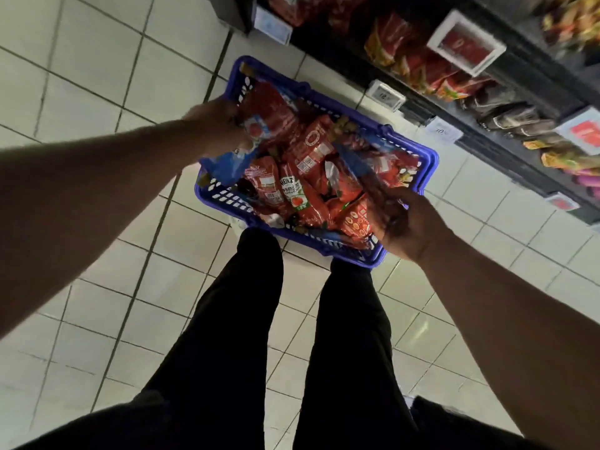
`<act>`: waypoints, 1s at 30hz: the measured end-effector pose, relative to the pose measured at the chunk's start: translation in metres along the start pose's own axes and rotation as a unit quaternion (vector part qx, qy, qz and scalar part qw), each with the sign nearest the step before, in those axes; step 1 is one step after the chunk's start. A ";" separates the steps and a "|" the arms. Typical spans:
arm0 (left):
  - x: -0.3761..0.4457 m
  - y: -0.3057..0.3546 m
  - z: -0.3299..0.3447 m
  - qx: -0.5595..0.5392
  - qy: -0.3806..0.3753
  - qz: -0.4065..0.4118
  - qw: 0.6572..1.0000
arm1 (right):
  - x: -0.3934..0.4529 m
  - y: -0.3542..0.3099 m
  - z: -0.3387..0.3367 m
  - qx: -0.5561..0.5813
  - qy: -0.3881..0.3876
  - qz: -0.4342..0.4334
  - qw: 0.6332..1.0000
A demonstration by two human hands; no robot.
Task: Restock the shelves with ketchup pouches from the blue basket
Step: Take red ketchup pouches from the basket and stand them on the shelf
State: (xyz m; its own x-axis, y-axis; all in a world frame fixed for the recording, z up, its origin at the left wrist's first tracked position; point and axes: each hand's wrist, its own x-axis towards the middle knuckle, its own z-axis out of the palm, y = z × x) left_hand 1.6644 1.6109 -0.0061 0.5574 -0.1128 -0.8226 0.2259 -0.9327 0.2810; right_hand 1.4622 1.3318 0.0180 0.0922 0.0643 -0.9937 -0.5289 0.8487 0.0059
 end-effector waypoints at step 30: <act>-0.470 0.310 -0.125 -0.469 -0.221 0.230 0.823 | -0.503 -0.037 -0.058 -0.118 -0.131 -0.453 0.874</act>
State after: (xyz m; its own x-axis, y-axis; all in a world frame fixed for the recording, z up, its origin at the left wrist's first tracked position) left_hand 1.5725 1.4177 0.5293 0.4589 -0.6874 -0.5630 0.7049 -0.1040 0.7016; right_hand 1.3864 1.2377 0.5108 0.7360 -0.4344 -0.5192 -0.2952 0.4843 -0.8236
